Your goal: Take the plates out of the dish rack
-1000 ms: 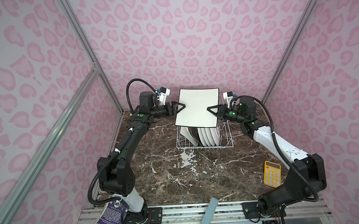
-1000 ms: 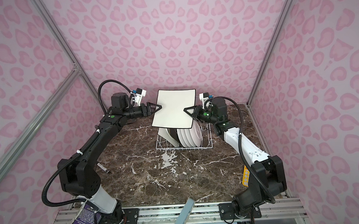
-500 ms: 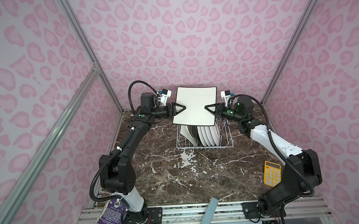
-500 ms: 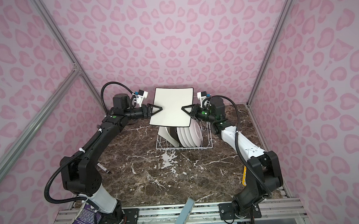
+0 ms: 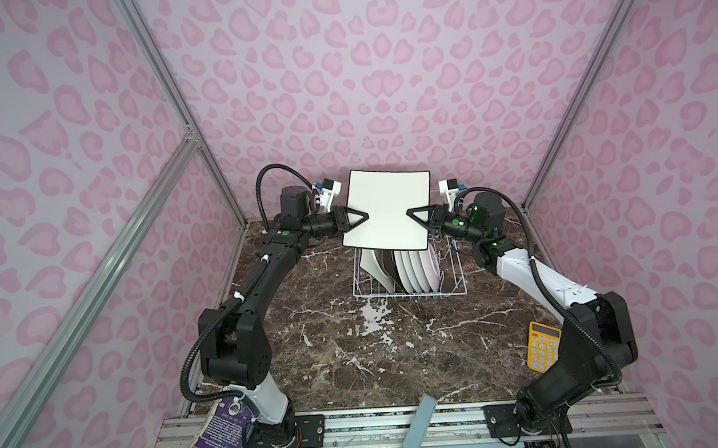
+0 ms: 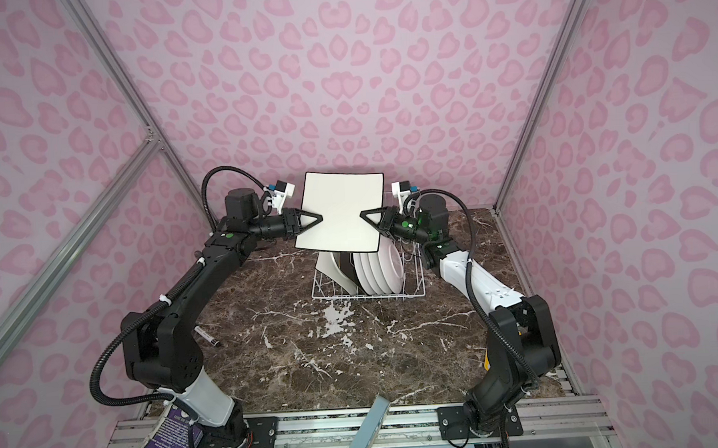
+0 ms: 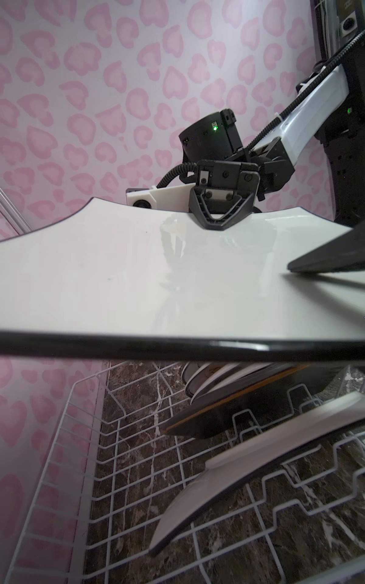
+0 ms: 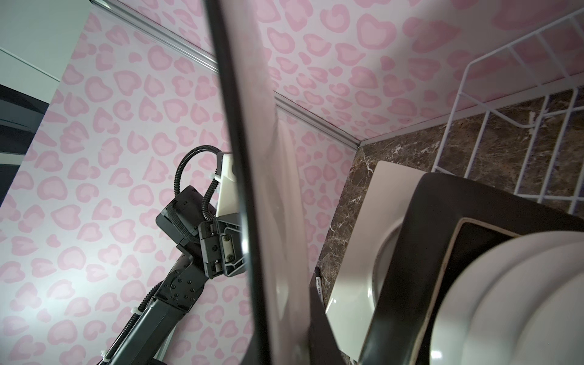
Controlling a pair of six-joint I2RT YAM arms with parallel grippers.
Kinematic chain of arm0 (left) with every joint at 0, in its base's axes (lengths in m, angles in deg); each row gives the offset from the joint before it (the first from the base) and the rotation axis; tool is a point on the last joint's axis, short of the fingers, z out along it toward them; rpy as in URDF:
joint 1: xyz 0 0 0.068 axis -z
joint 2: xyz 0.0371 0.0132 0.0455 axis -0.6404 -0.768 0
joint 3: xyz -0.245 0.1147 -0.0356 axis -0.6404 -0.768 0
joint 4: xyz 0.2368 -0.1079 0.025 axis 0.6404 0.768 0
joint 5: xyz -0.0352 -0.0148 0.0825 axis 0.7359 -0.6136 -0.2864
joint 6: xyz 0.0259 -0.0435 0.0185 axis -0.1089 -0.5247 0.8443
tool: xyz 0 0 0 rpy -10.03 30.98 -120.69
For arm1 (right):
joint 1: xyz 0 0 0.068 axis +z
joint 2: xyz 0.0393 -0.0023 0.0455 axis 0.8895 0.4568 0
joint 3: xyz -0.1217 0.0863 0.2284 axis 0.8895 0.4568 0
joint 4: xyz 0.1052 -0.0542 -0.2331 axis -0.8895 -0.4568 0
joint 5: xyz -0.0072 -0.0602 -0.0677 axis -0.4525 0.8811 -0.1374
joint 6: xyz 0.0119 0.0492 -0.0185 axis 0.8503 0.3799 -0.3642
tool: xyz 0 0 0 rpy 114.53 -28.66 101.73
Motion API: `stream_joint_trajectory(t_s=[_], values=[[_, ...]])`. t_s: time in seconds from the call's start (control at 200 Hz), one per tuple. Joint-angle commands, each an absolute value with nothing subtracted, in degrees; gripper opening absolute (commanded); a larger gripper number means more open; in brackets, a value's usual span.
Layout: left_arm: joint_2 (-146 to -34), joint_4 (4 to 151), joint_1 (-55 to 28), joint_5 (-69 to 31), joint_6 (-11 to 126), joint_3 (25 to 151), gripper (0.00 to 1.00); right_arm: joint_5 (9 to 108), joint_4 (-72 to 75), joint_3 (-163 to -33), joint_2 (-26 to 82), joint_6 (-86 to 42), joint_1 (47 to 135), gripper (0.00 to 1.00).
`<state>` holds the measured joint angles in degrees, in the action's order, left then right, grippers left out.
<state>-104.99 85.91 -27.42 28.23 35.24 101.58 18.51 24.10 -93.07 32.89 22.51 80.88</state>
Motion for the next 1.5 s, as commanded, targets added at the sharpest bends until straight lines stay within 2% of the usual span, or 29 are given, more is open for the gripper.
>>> stream_joint_trajectory(t_s=[0.0,0.245,0.63,0.83,1.205,1.325,1.495], values=[[-104.14,80.74,-27.16,30.94,35.29,101.03,0.22,17.60,30.25,-92.88,33.48,22.91,81.13,0.00],[-103.48,74.84,-27.08,30.00,31.20,98.75,0.03,17.33,31.28,-92.78,34.75,23.95,81.14,0.00],[-102.11,72.01,-27.24,28.36,29.00,97.92,0.03,17.36,30.84,-92.73,34.47,23.21,80.59,0.19],[-101.15,73.32,-27.19,27.07,29.13,97.91,0.04,17.53,32.00,-92.31,34.37,23.19,80.14,0.37],[-98.91,71.66,-27.21,25.68,28.01,97.56,0.03,18.64,32.07,-91.80,34.20,22.73,79.70,0.64],[-98.49,71.66,-27.29,25.39,27.78,97.66,0.04,20.26,25.98,-91.85,32.30,17.82,79.47,0.70],[-97.00,74.91,-27.32,23.13,30.60,98.11,0.04,25.48,10.13,-93.80,28.41,5.91,79.51,0.79]])
